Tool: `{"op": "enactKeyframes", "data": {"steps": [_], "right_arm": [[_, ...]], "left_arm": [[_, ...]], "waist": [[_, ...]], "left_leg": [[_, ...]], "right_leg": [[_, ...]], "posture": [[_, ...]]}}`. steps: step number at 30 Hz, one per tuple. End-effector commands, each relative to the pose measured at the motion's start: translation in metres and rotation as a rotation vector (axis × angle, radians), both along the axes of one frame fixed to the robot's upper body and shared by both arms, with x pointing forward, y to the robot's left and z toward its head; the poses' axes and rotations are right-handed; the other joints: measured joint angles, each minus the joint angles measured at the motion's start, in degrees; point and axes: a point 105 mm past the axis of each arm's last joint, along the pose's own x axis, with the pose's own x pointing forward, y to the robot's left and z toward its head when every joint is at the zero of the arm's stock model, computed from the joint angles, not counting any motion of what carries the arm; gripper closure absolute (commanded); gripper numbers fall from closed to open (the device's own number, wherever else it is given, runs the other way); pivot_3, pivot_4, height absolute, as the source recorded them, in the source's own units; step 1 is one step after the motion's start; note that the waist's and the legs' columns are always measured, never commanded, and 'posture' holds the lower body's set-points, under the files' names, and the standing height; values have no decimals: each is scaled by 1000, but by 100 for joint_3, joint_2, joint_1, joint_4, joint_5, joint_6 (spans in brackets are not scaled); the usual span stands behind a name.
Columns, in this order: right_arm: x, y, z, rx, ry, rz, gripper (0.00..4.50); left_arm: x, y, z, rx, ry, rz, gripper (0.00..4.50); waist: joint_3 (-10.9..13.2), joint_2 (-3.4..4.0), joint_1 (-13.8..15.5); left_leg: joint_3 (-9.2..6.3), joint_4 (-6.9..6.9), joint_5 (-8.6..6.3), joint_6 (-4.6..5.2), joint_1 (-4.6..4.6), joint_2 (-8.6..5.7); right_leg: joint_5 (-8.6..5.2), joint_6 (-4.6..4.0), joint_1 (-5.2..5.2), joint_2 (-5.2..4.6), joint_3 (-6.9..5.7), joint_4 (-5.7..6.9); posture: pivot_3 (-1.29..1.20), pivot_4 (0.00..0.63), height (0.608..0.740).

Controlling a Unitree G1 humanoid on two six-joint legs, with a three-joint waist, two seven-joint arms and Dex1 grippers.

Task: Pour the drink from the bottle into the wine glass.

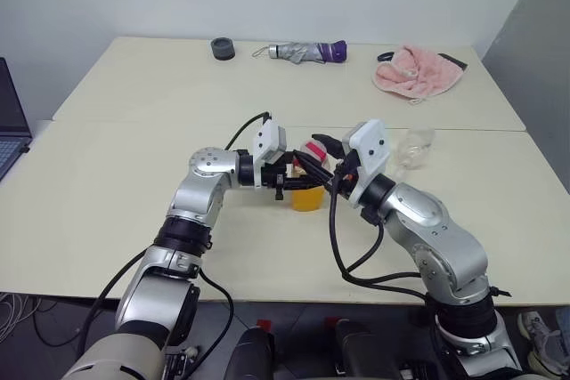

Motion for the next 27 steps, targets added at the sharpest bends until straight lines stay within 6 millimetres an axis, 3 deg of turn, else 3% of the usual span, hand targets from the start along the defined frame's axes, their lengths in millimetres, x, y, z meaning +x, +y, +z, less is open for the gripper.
{"op": "enactKeyframes", "data": {"steps": [1,5,7,10,12,15,19,24,27], "right_arm": [[-12,10,7,-70,-70,237,2629],[-10,2,5,-212,-33,512,2629],[6,-7,11,-209,43,551,2629],[14,-18,13,-212,98,585,2629],[22,-23,17,-193,53,510,2629],[18,-32,24,-122,25,451,1580],[-4,-38,37,-54,-82,312,232],[-8,-25,23,-51,-117,29,186],[-9,-14,21,7,-80,-41,186]], "left_arm": [[-2,-1,23,-37,-79,-17,2703],[-4,2,25,-34,-80,-33,2704],[-6,2,26,-27,-79,-49,2704],[-7,3,26,-27,-83,-46,2704],[-7,3,26,-33,-82,-33,2704],[-7,4,24,-36,-78,-24,2704],[-7,5,22,-37,-71,-17,2704],[-5,4,21,-34,-66,-13,2704],[-3,2,21,-33,-67,-11,2704]], "waist": [[0,0,0],[3,3,-8],[4,4,-14],[6,7,-15],[6,7,-3],[6,7,9],[7,8,14],[7,8,-2],[7,9,-21]], "left_leg": [[-1,0,0,0,0,-1],[0,0,0,1,2,-1],[1,-3,0,1,4,-1],[-3,-2,-1,2,4,2],[-5,-3,-1,2,1,3],[-6,-3,-1,2,-5,4],[-5,-3,-1,2,-8,7],[-4,-1,0,1,-4,2],[0,-1,1,-1,0,3]], "right_leg": [[0,0,0,0,-1,0],[0,0,0,1,-3,-1],[0,-1,0,1,-3,0],[0,-3,1,3,-6,1],[-1,-5,1,1,-9,0],[-2,-5,-3,-9,-9,-1],[-2,-4,-4,-18,-4,0],[-2,-3,-3,-8,-3,2],[-3,-3,-7,2,2,11]], "posture": [[0,150,740],[0,150,740],[0,150,740],[0,150,740],[0,150,740],[0,150,740],[0,150,740],[0,150,740],[0,150,740]]}}
